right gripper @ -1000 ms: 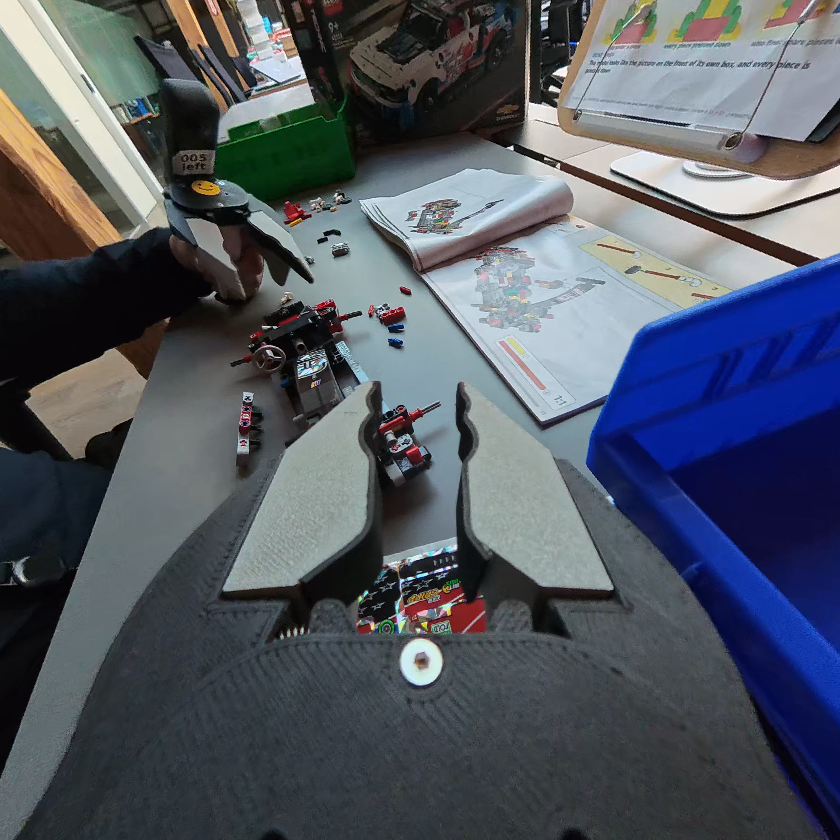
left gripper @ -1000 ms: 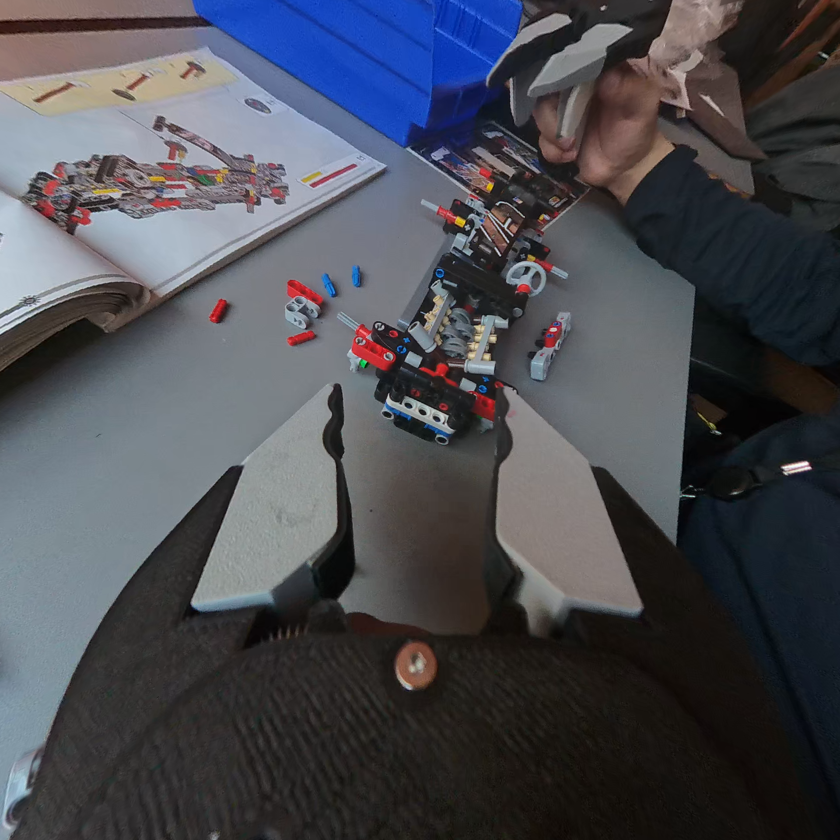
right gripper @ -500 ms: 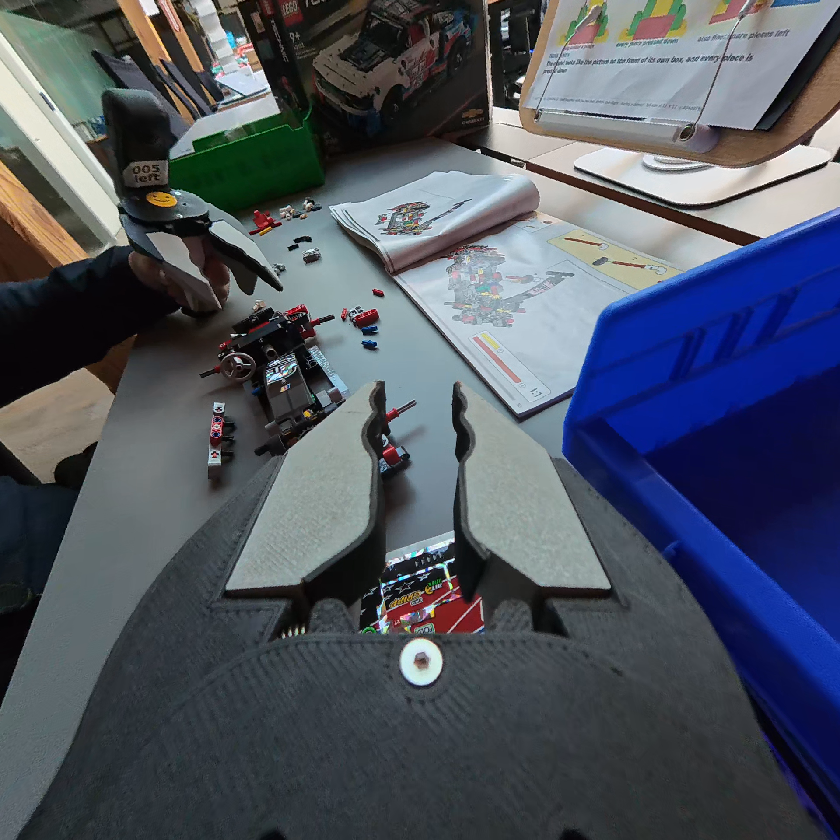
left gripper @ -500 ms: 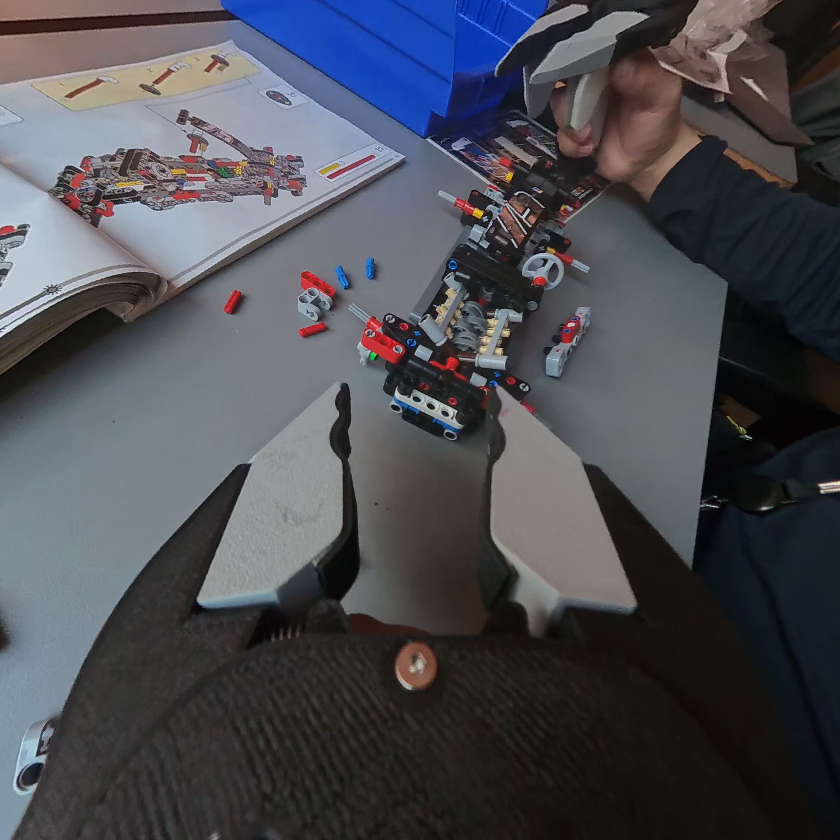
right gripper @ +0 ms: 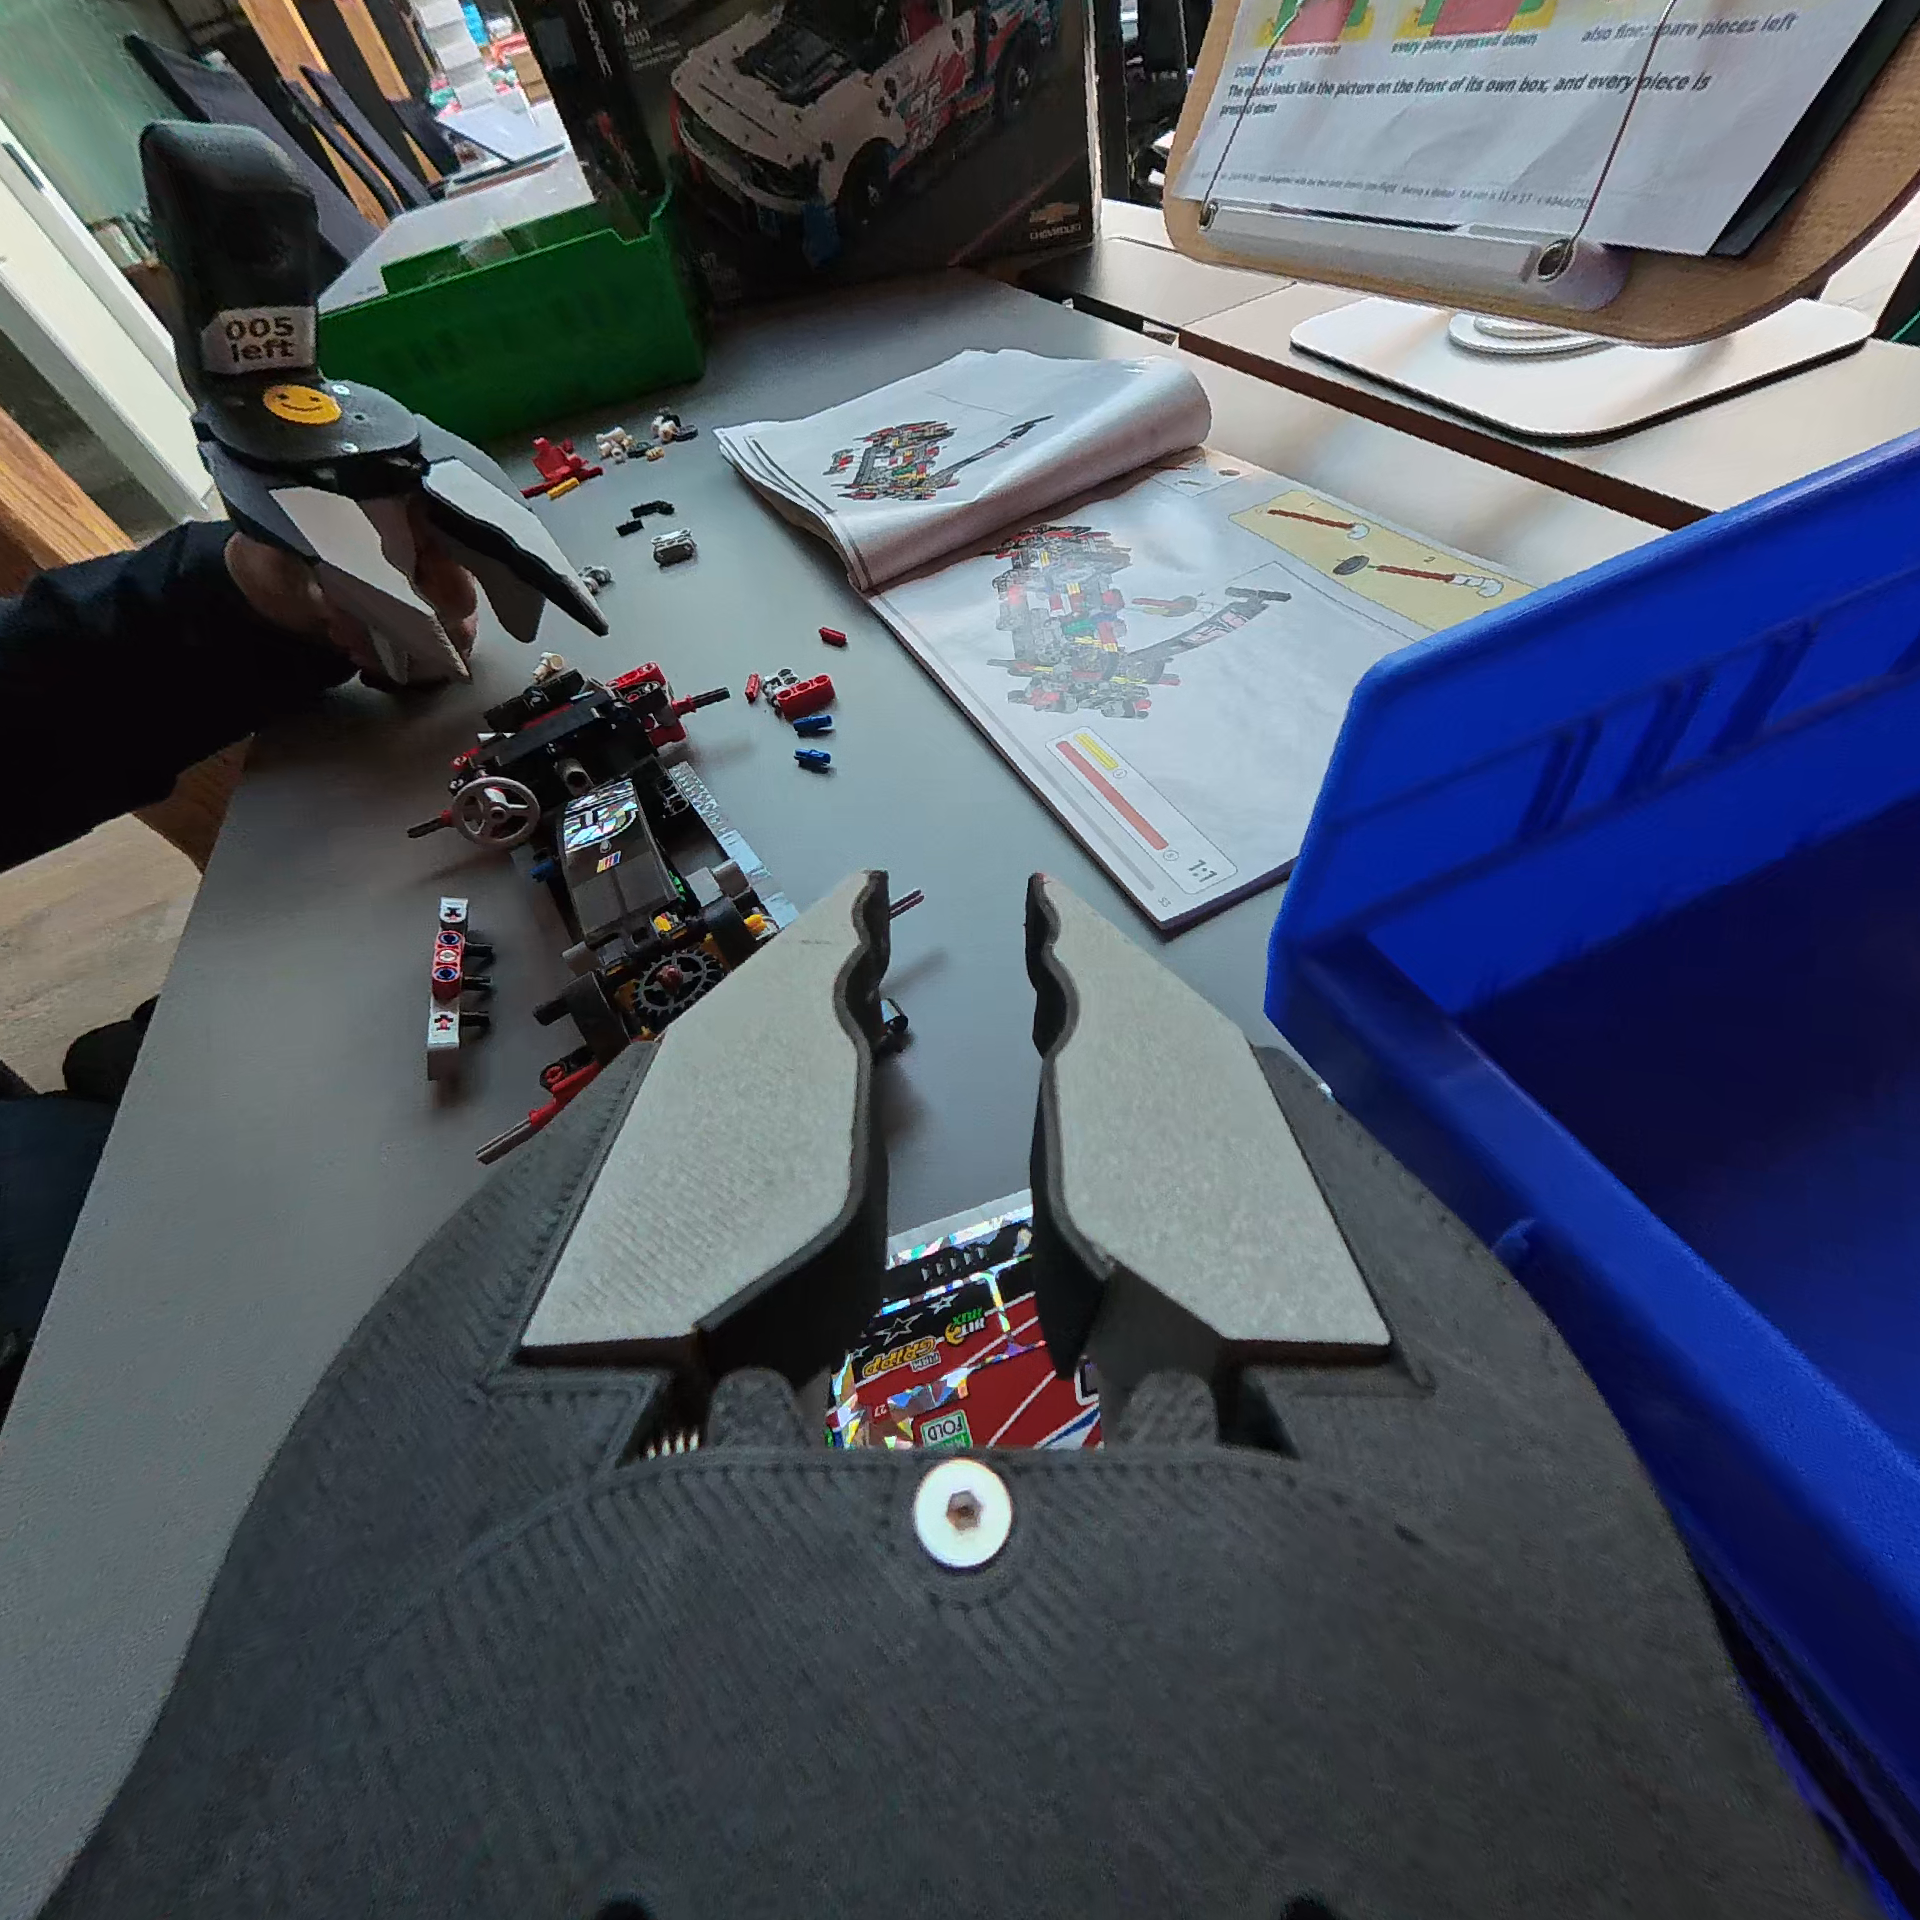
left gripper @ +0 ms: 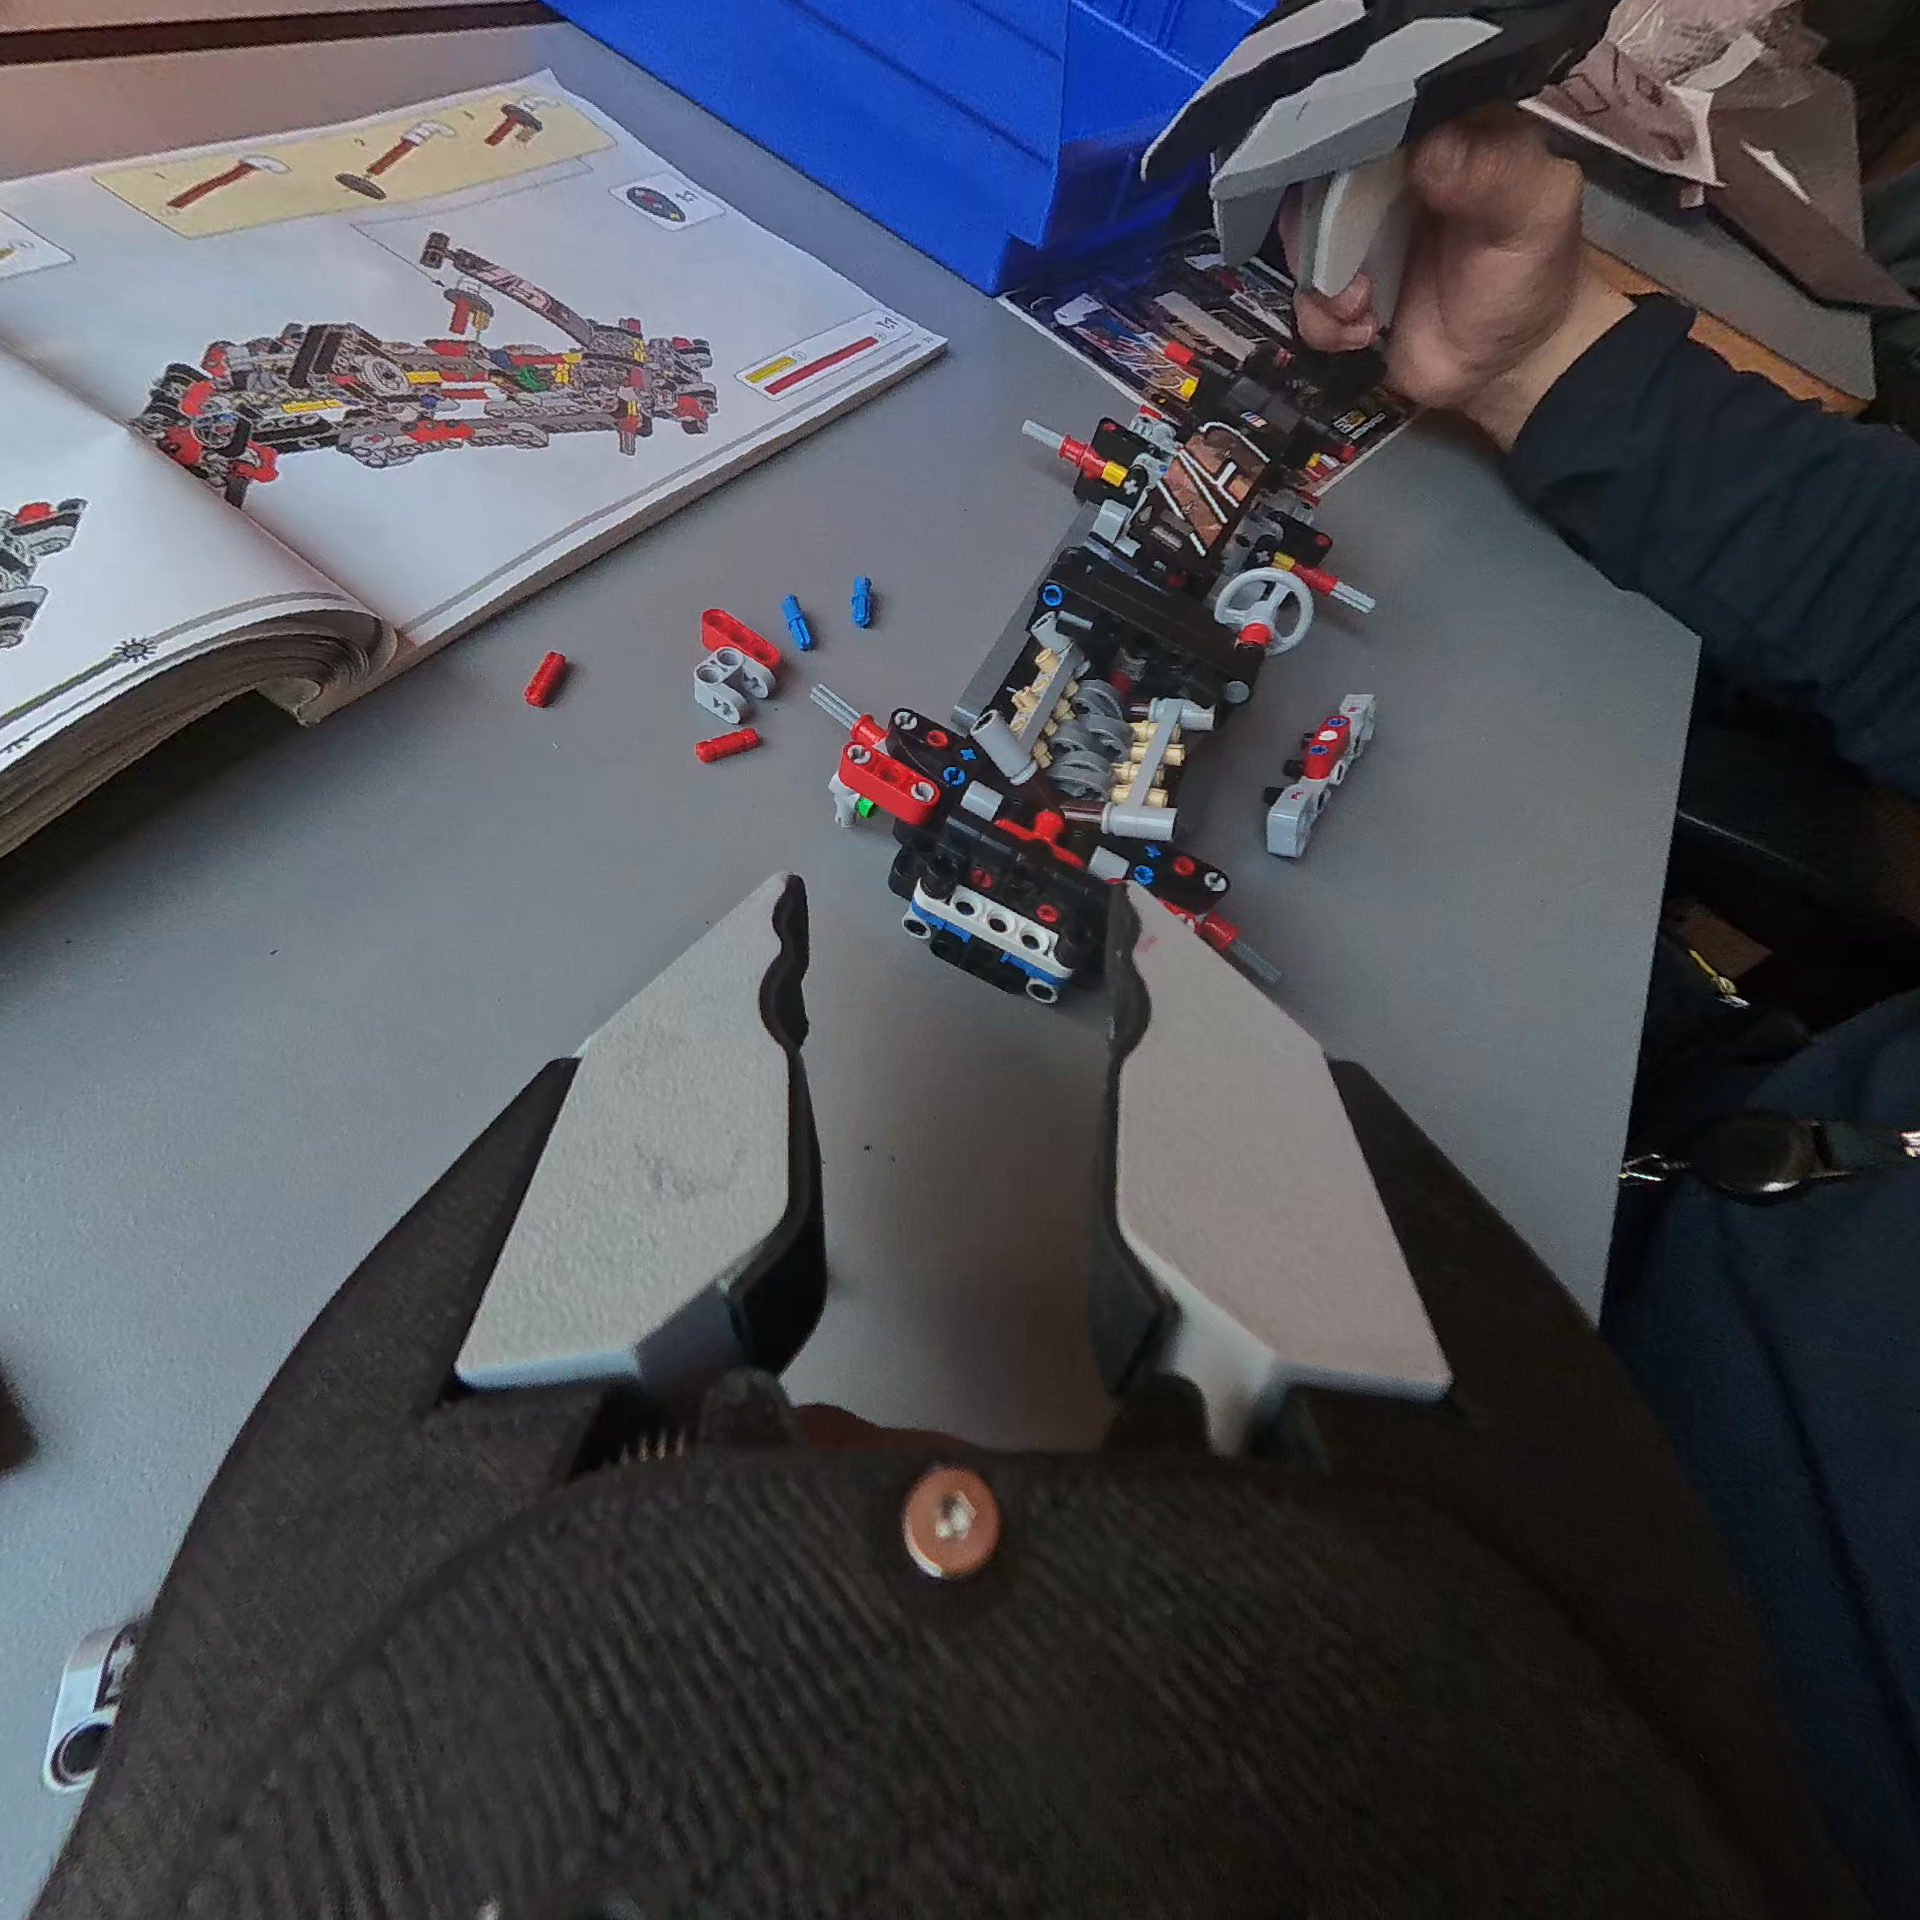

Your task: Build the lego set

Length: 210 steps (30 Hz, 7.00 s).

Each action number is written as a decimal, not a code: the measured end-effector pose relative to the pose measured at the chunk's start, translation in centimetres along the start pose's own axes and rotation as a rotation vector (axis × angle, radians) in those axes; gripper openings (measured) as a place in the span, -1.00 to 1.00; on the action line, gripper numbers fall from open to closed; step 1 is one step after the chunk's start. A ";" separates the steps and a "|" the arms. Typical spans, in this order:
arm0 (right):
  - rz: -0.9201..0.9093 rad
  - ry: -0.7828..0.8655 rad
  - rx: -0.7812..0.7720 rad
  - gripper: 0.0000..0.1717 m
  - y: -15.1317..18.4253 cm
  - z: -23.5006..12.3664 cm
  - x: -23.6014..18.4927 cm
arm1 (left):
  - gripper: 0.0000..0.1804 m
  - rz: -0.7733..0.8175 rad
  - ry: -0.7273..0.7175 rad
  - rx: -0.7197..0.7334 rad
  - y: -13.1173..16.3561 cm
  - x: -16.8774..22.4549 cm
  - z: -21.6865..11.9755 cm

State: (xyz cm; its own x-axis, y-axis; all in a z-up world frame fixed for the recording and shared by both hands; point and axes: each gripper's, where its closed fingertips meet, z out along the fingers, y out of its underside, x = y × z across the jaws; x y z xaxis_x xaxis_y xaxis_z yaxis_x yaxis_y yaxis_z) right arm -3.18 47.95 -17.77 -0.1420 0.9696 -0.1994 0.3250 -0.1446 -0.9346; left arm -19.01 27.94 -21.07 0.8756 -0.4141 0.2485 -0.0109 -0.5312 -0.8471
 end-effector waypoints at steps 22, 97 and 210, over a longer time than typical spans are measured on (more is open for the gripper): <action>0.005 0.007 -0.018 -0.79 0.7 0.2 0.3 | -0.42 0.025 0.000 -0.018 0.2 0.3 0.2; -0.593 -0.204 -0.433 -0.73 1.6 7.1 -9.8 | -0.49 0.012 0.138 0.040 -0.5 1.8 -0.5; -1.181 0.353 -0.261 -0.87 5.4 6.8 -17.8 | -0.64 0.269 0.057 -0.085 1.3 10.6 4.0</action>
State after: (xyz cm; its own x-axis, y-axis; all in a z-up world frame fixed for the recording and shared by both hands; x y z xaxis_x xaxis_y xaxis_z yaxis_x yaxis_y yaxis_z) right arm -5.25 28.54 -21.24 -0.2271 0.4859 0.8440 0.3508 0.8493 -0.3946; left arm -7.83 25.80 -21.38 0.8072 -0.5883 0.0480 -0.2819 -0.4557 -0.8443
